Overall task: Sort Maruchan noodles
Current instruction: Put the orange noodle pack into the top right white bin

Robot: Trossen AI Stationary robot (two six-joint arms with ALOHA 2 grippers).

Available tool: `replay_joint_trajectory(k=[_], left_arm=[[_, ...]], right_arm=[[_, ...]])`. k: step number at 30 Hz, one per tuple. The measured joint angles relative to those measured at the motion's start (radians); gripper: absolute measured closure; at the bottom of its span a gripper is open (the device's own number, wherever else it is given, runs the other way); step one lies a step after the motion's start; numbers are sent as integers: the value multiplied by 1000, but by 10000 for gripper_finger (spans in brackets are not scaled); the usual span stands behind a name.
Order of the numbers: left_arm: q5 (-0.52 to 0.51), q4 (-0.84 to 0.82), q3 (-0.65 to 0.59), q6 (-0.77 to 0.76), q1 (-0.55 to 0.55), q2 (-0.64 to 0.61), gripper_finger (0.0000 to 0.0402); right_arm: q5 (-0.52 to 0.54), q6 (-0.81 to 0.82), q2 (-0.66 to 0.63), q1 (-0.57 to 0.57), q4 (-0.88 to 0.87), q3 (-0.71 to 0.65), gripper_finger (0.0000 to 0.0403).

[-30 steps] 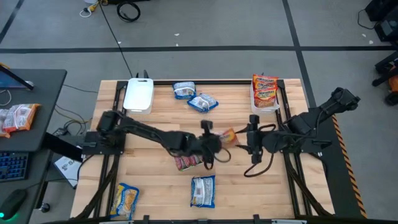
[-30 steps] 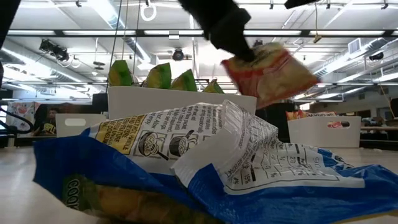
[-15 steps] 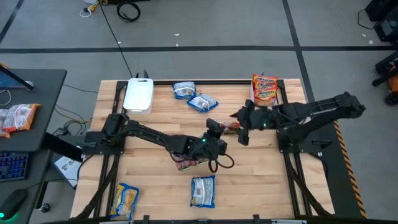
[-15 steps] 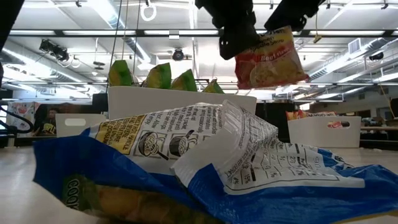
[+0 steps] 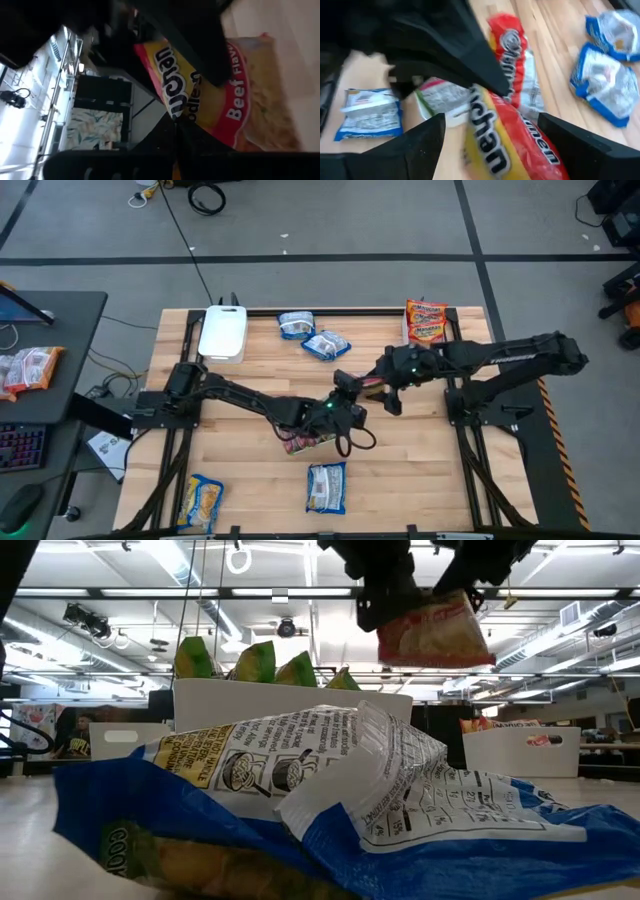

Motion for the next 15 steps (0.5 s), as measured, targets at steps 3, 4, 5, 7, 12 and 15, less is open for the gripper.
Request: replay_joint_trajectory(k=[3, 4, 5, 7, 12, 15], left_arm=[[25, 47, 0, 1, 0, 0, 393], [26, 57, 0, 1, 0, 0, 393], [24, 59, 0, 1, -1, 0, 393], [23, 53, -1, 1, -3, 0, 393], [16, 40, -2, 3, -19, 0, 393], [9, 39, -2, -3, -29, 0, 392]], right_arm=[[40, 9, 37, -7, 5, -12, 80], [52, 9, 52, -8, 4, -12, 84], [64, 10, 63, -8, 4, -12, 89], [67, 10, 78, -6, 6, -12, 104], [62, 9, 90, -6, 14, -12, 160], [62, 6, 78, -6, 16, -12, 203]])
